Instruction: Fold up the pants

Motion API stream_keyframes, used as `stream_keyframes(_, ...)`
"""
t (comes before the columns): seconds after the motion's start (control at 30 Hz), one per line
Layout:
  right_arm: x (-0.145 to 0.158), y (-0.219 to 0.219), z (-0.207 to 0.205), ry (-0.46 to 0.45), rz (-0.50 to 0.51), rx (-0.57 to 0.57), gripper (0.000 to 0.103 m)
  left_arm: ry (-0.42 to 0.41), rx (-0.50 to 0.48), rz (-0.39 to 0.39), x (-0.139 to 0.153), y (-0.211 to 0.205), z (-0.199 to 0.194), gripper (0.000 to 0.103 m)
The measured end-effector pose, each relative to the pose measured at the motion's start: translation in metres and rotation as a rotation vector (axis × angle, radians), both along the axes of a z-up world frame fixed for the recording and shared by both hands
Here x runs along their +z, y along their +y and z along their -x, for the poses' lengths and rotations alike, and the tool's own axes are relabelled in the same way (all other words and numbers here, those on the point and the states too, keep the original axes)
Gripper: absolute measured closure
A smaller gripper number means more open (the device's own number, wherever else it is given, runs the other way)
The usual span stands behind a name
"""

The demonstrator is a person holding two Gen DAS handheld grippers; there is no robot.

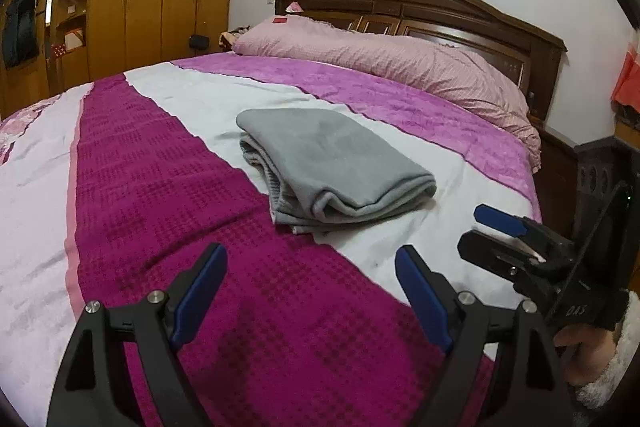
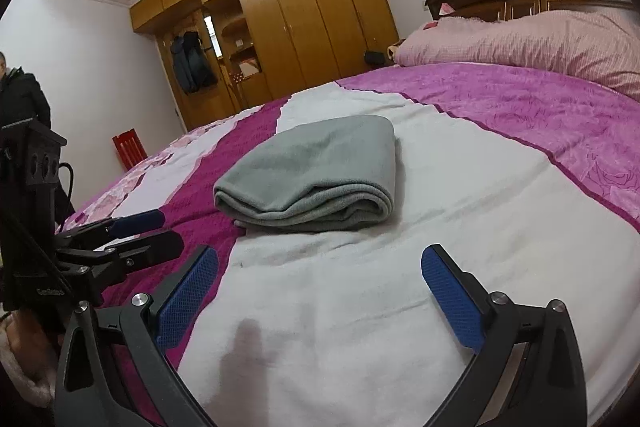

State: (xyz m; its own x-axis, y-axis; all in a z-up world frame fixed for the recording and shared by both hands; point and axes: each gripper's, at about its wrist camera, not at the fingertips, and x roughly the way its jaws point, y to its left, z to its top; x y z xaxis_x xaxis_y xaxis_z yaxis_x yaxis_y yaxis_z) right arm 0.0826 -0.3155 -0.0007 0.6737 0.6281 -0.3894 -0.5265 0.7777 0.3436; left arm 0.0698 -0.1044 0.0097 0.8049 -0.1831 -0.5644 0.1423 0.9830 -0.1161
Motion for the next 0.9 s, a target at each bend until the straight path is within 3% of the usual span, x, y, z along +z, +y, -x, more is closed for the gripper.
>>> stream_keyframes(0.07, 0.007, -0.002, -0.005, 0.018, -0.029, 0.019, 0.001, 0.022, -0.028, 0.060, 0.010, 0.005, -0.012, 0.015)
stream_keyframes(0.13, 0.027, -0.007, -0.019, 0.027, -0.111, 0.074, 0.001, 0.075, -0.049, 0.142, 0.020, 0.007, -0.037, 0.033)
stream_keyframes(0.17, 0.037, -0.009, -0.027, 0.009, -0.155, 0.093, 0.001, 0.097, -0.033, 0.172, 0.024, 0.006, -0.056, 0.051)
stream_keyframes(0.23, 0.057, -0.008, -0.055, -0.014, -0.223, 0.129, 0.003, 0.119, -0.002, 0.127, 0.027, -0.005, -0.090, 0.062)
stream_keyframes(0.27, 0.061, -0.002, -0.071, 0.011, -0.224, 0.160, 0.013, 0.120, -0.004, 0.106, 0.026, -0.010, -0.101, 0.071)
stream_keyframes(0.3, 0.061, 0.007, -0.092, 0.060, -0.198, 0.183, 0.032, 0.136, 0.001, 0.088, 0.021, -0.014, -0.114, 0.079)
stream_keyframes(0.33, 0.058, 0.012, -0.102, 0.088, -0.179, 0.189, 0.045, 0.154, 0.012, 0.080, 0.017, -0.016, -0.121, 0.083)
stream_keyframes(0.37, 0.050, 0.017, -0.111, 0.126, -0.155, 0.192, 0.073, 0.183, 0.021, 0.078, 0.010, -0.017, -0.128, 0.092)
stream_keyframes(0.4, 0.044, 0.019, -0.114, 0.152, -0.137, 0.185, 0.094, 0.197, 0.009, 0.082, 0.003, -0.017, -0.130, 0.096)
stream_keyframes(0.5, 0.016, 0.024, -0.114, 0.245, -0.068, 0.197, 0.100, 0.200, 0.020, 0.031, -0.013, -0.014, -0.125, 0.101)
stream_keyframes(0.57, -0.003, 0.028, -0.114, 0.312, 0.033, 0.186, 0.103, 0.203, -0.004, 0.052, -0.020, -0.007, -0.121, 0.101)
stream_keyframes(0.63, -0.007, 0.019, -0.110, 0.322, 0.001, 0.181, 0.103, 0.181, 0.004, 0.022, -0.016, -0.004, -0.115, 0.101)
stream_keyframes(0.7, 0.001, 0.011, -0.104, 0.304, 0.010, 0.161, 0.103, 0.153, 0.013, -0.024, 0.000, -0.007, -0.110, 0.101)
stream_keyframes(0.77, 0.019, 0.007, -0.100, 0.248, 0.029, 0.154, 0.103, 0.103, -0.015, -0.021, 0.018, -0.009, -0.112, 0.101)
stream_keyframes(0.9, 0.050, 0.027, -0.139, 0.205, -0.030, 0.234, 0.103, 0.160, 0.025, -0.070, 0.019, -0.008, -0.154, 0.101)
